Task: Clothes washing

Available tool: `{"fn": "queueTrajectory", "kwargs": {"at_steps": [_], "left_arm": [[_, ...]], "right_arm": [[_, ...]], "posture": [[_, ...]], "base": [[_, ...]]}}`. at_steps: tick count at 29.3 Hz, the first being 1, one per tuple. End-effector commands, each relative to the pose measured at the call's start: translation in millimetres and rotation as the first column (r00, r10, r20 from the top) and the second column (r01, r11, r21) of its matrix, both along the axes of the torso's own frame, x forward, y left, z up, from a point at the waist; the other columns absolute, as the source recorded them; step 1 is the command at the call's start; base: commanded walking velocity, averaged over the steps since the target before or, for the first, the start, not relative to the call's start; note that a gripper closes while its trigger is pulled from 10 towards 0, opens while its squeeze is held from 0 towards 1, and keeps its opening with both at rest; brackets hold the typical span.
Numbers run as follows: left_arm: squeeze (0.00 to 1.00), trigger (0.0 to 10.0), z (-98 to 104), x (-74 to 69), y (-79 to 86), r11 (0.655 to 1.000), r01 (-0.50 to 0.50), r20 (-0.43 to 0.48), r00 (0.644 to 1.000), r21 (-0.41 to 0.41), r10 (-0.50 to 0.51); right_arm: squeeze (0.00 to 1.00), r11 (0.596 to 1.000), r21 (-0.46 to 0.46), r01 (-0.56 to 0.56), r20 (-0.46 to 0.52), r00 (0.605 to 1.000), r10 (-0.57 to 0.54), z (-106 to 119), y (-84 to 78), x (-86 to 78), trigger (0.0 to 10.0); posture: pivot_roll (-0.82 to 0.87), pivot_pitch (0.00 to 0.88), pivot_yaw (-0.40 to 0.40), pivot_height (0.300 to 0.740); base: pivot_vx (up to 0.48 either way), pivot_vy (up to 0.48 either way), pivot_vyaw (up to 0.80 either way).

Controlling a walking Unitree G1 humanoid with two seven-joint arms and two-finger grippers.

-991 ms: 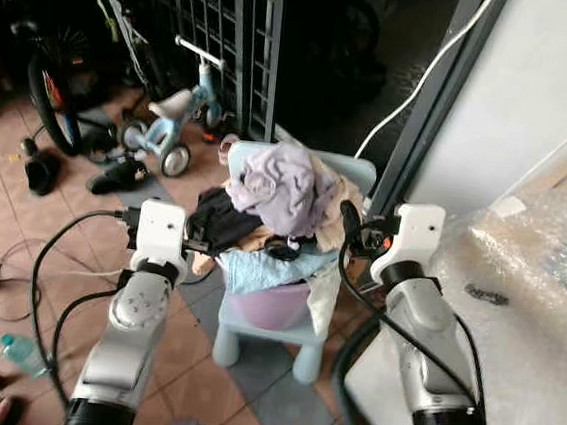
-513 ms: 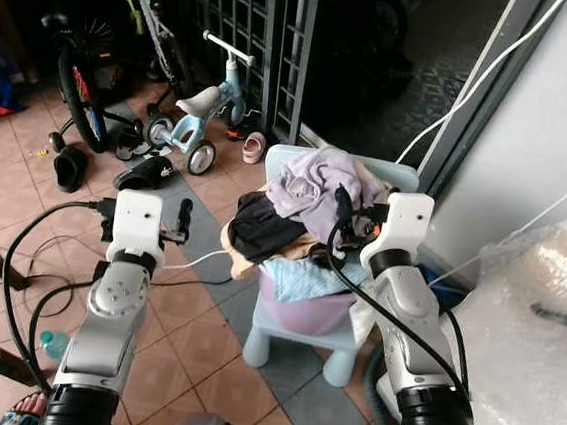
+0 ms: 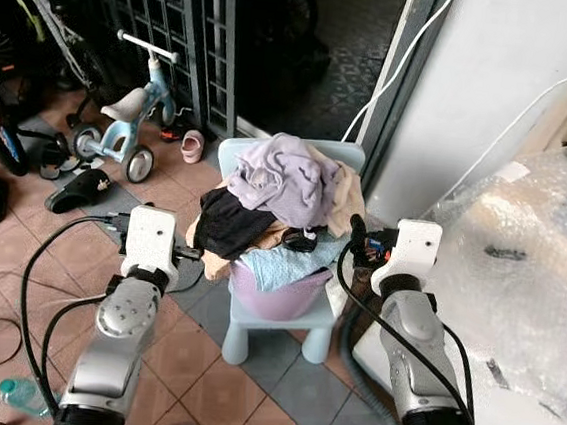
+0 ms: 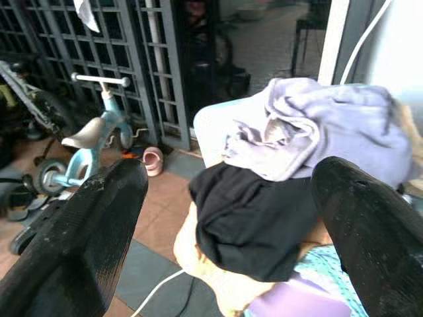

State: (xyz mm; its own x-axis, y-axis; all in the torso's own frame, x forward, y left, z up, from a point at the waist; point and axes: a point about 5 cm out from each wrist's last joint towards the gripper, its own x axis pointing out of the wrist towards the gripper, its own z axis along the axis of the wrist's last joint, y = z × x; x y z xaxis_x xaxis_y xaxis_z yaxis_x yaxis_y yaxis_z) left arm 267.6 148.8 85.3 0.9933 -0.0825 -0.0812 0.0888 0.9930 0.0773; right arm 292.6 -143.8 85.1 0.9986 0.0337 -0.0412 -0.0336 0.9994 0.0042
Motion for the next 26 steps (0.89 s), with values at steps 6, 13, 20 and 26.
{"fn": "queueTrajectory", "kwargs": {"at_steps": [6, 13, 20, 26], "left_arm": [[0.0, 10.0, -1, 2.0, 0.6, 1.0, 0.021, 0.007, 1.0, -0.006, -0.021], [0.0, 10.0, 1, 4.7, -3.3, 1.0, 0.025, 0.011, 1.0, -0.016, -0.025], [0.0, 10.0, 6, 7.3, -1.2, 1.0, 0.013, 0.019, 1.0, -0.022, -0.012], [0.0, 10.0, 8, 9.7, -1.5, 0.999, -0.012, 0.023, 1.0, -0.034, 0.013]], "right_arm": [[1.0, 0.998, -0.01, -0.065, 0.011, 0.998, 0.065, -3, 5.8, -5.0, 10.0], [0.28, 0.99, -0.056, -0.13, 0.036, 0.991, 0.132, 3, 14.8, -0.1, 10.0], [0.0, 0.965, -0.075, -0.25, 0.011, 0.968, 0.251, 0, 27.7, -0.5, 10.0], [0.0, 0.958, -0.099, -0.268, 0.002, 0.963, 0.27, 2, 31.2, 6.8, 10.0]], "posture": [[0.0, 0.0, -0.009, 0.74], [0.0, 0.0, -0.011, 0.74], [0.01, 0.0, -0.027, 0.74], [0.01, 0.0, -0.031, 0.74]], "base": [[0.299, 0.0, 0.0], [0.472, 0.0, 0.0], [0.471, 0.0, 0.0], [0.442, 0.0, 0.0]]}}
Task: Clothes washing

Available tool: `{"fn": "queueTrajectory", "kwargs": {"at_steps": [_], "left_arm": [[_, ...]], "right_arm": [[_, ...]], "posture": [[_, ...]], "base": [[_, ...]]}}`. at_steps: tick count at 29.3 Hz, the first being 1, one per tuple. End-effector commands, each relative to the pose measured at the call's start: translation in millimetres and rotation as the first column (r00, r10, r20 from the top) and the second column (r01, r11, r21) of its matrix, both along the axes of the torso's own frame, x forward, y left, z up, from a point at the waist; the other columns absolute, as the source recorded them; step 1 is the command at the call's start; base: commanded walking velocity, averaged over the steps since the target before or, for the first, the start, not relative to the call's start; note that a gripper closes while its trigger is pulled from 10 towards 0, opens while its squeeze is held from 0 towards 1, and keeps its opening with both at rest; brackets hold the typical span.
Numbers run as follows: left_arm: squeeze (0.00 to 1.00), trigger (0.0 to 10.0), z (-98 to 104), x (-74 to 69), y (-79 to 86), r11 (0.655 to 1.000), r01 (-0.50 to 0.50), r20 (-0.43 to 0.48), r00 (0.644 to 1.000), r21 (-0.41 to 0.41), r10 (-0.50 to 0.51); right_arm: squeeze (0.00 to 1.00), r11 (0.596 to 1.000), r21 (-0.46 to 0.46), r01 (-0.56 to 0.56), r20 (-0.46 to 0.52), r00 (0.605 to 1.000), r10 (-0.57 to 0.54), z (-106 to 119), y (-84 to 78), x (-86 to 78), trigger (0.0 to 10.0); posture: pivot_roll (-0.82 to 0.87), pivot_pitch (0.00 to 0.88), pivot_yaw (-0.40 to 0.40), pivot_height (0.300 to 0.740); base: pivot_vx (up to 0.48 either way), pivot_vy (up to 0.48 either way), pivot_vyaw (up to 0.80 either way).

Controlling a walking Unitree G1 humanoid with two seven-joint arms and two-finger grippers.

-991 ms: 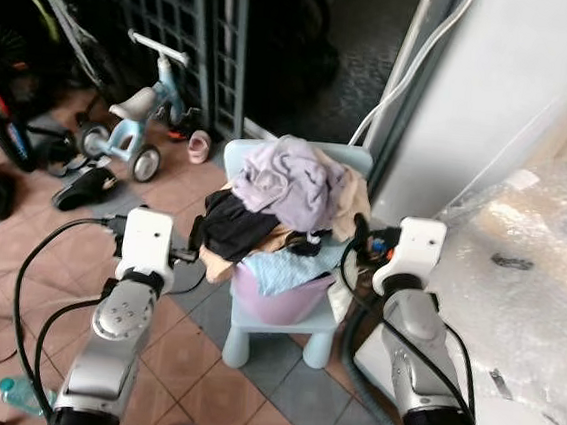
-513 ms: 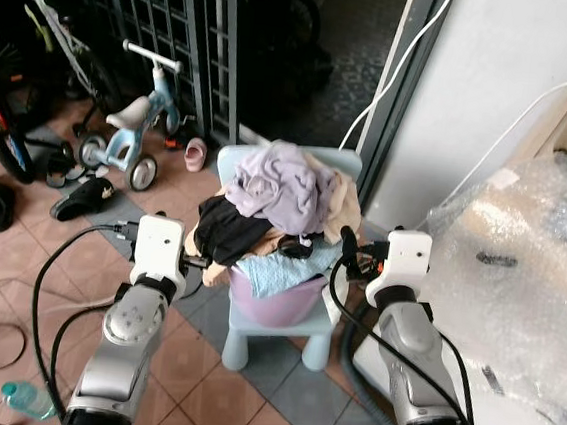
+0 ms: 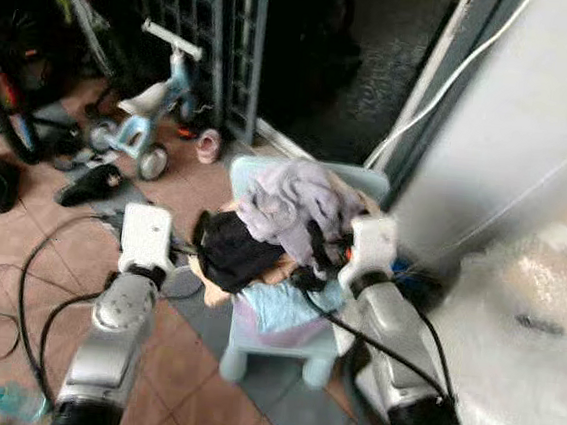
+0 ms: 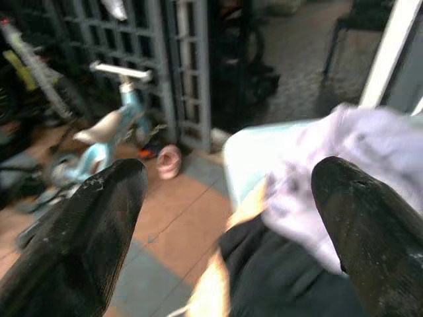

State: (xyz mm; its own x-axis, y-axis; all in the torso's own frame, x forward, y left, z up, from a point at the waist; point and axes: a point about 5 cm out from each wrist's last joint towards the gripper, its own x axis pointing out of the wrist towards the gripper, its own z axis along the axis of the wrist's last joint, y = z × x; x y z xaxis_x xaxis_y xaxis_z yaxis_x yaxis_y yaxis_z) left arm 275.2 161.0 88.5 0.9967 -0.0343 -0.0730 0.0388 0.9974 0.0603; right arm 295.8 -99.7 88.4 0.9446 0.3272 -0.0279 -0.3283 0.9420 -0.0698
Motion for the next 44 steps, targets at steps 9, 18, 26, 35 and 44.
{"fn": "queueTrajectory", "kwargs": {"at_steps": [9, 18, 26, 35, 44], "left_arm": [[0.0, 10.0, 5, 1.1, -14.1, 0.999, 0.026, 0.011, 1.0, -0.018, -0.026], [0.0, 10.0, 2, -8.2, -13.0, 1.0, 0.02, -0.057, 0.998, 0.021, -0.019], [0.0, 10.0, -5, -16.2, -6.0, 0.998, 0.006, -0.12, 0.993, 0.062, 0.002], [0.0, 10.0, -5, -29.6, 1.0, 0.995, 0.025, -0.149, 0.989, 0.1, -0.01], [0.0, 10.0, -6, -36.2, 1.7, 0.99, 0.056, -0.188, 0.982, 0.126, -0.031]], "right_arm": [[0.0, 0.997, -0.069, 0.036, -0.025, 0.999, -0.038, -2, -18.4, 10.8, 10.0], [0.0, 0.995, -0.095, 0.029, -0.101, 0.994, -0.039, -11, -29.0, 12.4, 10.0], [0.0, 0.991, -0.117, -0.068, -0.197, 0.979, 0.044, -20, -24.5, 13.2, 10.0], [0.0, 0.986, -0.125, -0.106, -0.188, 0.979, 0.082, -17, -5.4, 15.6, 10.0], [0.0, 0.965, -0.256, -0.065, -0.305, 0.952, -0.017, -37, 9.1, 18.3, 10.0]], "posture": [[0.01, 0.0, -0.028, 0.74], [0.03, 0.0, -0.017, 0.74], [0.05, 0.0, -0.009, 0.74], [0.09, 0.007, -0.012, 0.74], [0.09, 0.018, -0.011, 0.74]], "base": [[0.442, 0.0, 0.0], [0.0, 0.0, 0.0], [0.0, 0.0, 0.0], [0.0, 0.0, 0.62], [0.0, 0.0, 0.18]]}}
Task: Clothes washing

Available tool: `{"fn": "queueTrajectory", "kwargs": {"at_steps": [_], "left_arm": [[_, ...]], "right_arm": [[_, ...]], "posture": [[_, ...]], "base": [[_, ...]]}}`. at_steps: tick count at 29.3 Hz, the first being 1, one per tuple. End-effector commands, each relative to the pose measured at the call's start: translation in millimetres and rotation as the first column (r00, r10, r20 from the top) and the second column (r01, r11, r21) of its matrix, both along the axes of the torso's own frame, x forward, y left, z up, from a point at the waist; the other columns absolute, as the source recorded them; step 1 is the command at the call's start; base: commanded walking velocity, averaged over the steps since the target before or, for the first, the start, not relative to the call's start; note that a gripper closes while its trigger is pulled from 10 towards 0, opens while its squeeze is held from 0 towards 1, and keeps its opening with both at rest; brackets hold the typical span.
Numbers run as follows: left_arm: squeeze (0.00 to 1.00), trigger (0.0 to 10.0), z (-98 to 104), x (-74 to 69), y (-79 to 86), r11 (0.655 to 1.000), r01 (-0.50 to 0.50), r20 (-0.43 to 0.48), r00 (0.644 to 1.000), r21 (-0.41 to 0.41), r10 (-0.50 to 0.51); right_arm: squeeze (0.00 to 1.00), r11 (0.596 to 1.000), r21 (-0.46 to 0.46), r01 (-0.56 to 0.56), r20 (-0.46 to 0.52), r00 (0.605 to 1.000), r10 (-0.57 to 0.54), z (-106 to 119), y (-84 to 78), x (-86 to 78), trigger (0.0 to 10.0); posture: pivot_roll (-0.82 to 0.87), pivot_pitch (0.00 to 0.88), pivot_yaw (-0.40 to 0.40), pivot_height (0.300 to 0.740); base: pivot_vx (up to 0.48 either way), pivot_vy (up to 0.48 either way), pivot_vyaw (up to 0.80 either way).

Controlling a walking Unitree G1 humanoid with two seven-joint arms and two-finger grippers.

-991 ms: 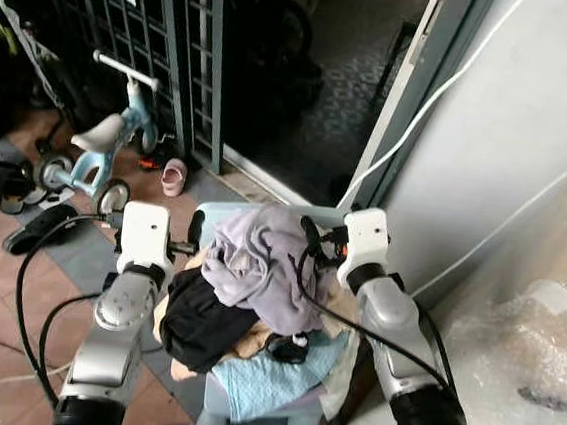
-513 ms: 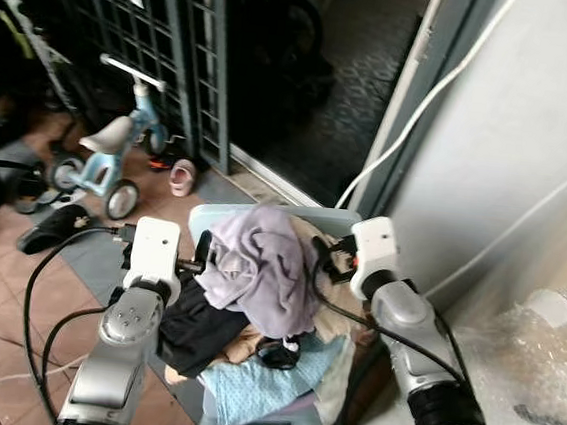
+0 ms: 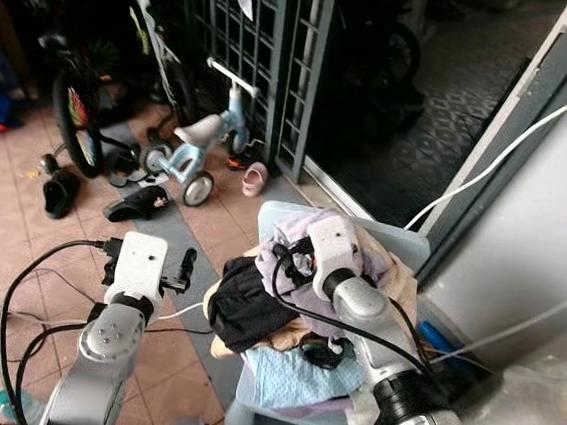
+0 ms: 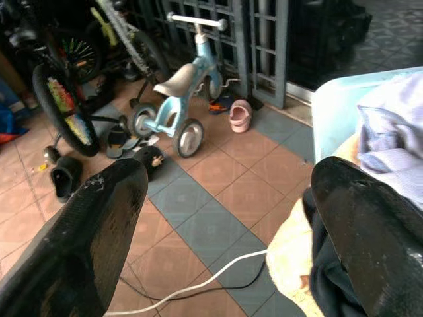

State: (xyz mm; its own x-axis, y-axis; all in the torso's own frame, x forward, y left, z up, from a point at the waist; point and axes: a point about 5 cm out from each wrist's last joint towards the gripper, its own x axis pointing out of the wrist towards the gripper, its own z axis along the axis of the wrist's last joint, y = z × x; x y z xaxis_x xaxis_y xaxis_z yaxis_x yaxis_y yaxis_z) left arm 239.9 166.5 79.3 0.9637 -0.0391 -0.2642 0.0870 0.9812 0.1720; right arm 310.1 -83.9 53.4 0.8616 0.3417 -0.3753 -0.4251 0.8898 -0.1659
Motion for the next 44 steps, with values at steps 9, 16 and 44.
{"fn": "queueTrajectory", "kwargs": {"at_steps": [9, 16, 44], "left_arm": [[0.0, 10.0, 0, -3.7, -4.4, 1.0, 0.019, -0.026, 0.999, 0.0, -0.019], [0.0, 10.0, 0, -2.8, -5.3, 1.0, 0.014, -0.026, 1.0, -0.002, -0.014], [0.0, 10.0, 0, 10.1, -8.2, 0.999, -0.033, -0.01, 0.999, -0.037, 0.033]], "right_arm": [[0.0, 0.975, -0.165, 0.146, 0.03, 0.989, -0.143, -1, -23.0, 16.6, 10.0], [0.0, 0.989, -0.114, 0.099, -0.134, 0.984, -0.114, -22, -20.9, 3.6, 0.0], [0.0, 0.999, -0.007, 0.046, -0.288, 0.956, -0.046, -33, -18.3, -3.8, 0.0]], "posture": [[0.1, 0.0, -0.029, 0.74], [0.09, 0.0, -0.041, 0.74], [0.07, 0.0, -0.083, 0.74]], "base": [[0.0, 0.0, 0.0], [0.0, 0.0, 0.0], [0.0, 0.0, 0.0]]}}
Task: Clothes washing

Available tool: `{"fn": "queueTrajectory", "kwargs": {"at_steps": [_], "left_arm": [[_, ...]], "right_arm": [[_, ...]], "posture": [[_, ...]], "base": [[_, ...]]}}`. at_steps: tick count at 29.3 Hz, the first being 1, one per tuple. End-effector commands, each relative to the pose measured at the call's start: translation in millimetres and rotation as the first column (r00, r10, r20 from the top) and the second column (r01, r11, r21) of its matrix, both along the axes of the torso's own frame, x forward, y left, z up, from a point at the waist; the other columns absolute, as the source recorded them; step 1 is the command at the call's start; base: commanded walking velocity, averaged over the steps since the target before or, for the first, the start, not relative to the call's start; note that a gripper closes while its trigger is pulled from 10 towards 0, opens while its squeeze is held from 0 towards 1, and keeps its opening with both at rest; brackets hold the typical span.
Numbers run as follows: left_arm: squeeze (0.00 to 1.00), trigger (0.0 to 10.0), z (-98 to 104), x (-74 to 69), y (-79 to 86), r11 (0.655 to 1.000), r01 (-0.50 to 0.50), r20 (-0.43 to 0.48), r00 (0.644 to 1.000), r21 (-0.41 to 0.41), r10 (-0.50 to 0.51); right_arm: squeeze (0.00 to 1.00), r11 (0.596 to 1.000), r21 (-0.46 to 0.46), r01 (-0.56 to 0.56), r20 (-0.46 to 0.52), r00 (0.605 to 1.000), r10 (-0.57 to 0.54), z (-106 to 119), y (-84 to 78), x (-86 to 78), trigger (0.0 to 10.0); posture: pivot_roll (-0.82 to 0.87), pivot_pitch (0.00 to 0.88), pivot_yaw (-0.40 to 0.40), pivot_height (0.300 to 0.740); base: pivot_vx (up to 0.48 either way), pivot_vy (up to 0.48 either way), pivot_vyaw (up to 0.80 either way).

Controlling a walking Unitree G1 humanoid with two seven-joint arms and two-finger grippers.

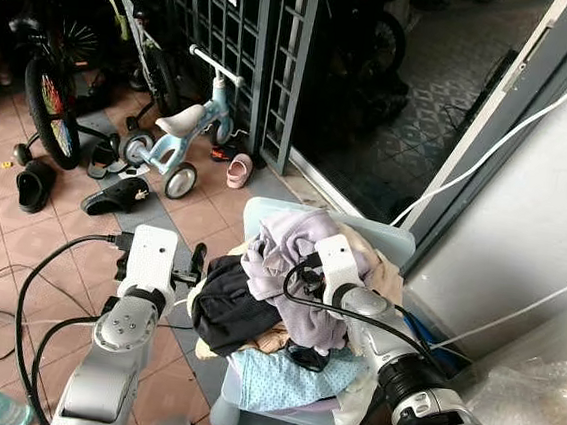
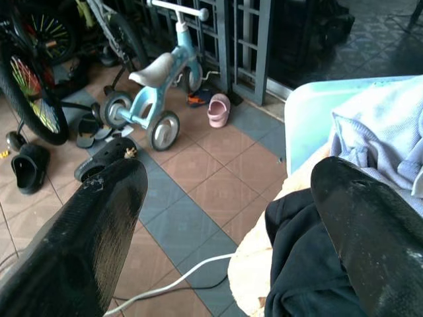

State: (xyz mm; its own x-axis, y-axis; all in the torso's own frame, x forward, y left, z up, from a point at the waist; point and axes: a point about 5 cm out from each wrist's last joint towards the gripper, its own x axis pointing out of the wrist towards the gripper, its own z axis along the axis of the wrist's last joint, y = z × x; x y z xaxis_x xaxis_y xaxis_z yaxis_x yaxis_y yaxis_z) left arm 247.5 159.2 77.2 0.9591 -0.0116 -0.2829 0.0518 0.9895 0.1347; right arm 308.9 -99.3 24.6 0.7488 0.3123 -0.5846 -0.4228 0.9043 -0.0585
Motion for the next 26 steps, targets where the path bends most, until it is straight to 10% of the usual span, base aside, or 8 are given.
{"fn": "queueTrajectory", "kwargs": {"at_steps": [1, 7, 9, 13, 22, 23, 24, 26], "left_arm": [[0.0, 10.0, 2, 3.4, -1.5, 1.0, 0.008, 0.013, 1.0, 0.001, -0.008], [0.0, 10.0, 1, 5.2, -4.5, 1.0, 0.012, 0.014, 1.0, -0.002, -0.012], [0.0, 10.0, 0, 5.2, -6.9, 1.0, 0.015, 0.027, 1.0, -0.027, -0.015], [0.0, 10.0, 2, 7.7, -11.0, 0.998, 0.051, 0.055, 0.997, -0.037, -0.049], [0.0, 10.0, 11, 23.3, -14.4, 0.998, 0.065, 0.141, 0.988, 0.015, -0.066], [0.0, 10.0, 12, 24.5, -15.3, 0.997, 0.07, 0.145, 0.987, 0.012, -0.071], [0.0, 10.0, 12, 25.2, -16.0, 0.997, 0.075, 0.147, 0.986, 0.011, -0.076], [0.0, 10.0, 11, 25.9, -16.9, 0.996, 0.083, 0.156, 0.984, 0.013, -0.084]], "right_arm": [[0.0, 0.999, 0.018, 0.027, -0.056, 0.998, -0.026, -5, -3.6, -3.5, 0.0], [0.0, 0.983, 0.143, 0.113, -0.126, 0.987, -0.096, -5, -5.1, -6.4, 0.0], [0.0, 0.89, 0.406, 0.209, -0.157, 0.975, -0.158, 13, 1.1, -4.0, 0.0], [0.0, 0.801, 0.58, 0.145, 0.01, 0.983, -0.185, 49, -0.3, -0.1, 0.0], [0.0, 0.803, 0.596, -0.002, 0.309, 0.923, -0.228, 96, -16.1, -11.4, 0.0], [0.0, 0.809, 0.587, -0.005, 0.32, 0.92, -0.226, 96, -17.2, -13.9, 3.8], [0.0, 0.816, 0.578, -0.005, 0.333, 0.915, -0.23, 96, -18.3, -15.7, 10.0], [0.0, 0.823, 0.568, 0.017, 0.344, 0.903, -0.257, 96, -20.1, -18.6, 10.0]], "posture": [[0.07, 0.0, -0.083, 0.74], [0.05, 0.0, -0.082, 0.74], [0.04, 0.0, -0.07, 0.74], [0.02, 0.0, -0.053, 0.74], [-0.01, 0.0, -0.016, 0.74], [-0.01, 0.0, -0.012, 0.74], [-0.01, 0.0, -0.007, 0.74], [0.0, 0.0, -0.003, 0.74]], "base": [[0.0, 0.0, 0.0], [0.0, 0.0, 0.0], [0.0, 0.0, 0.0], [0.0, 0.0, 0.0], [0.0, 0.0, 0.0], [0.0, 0.0, 0.0], [0.0, 0.0, 0.0], [0.0, 0.0, 0.0]]}}
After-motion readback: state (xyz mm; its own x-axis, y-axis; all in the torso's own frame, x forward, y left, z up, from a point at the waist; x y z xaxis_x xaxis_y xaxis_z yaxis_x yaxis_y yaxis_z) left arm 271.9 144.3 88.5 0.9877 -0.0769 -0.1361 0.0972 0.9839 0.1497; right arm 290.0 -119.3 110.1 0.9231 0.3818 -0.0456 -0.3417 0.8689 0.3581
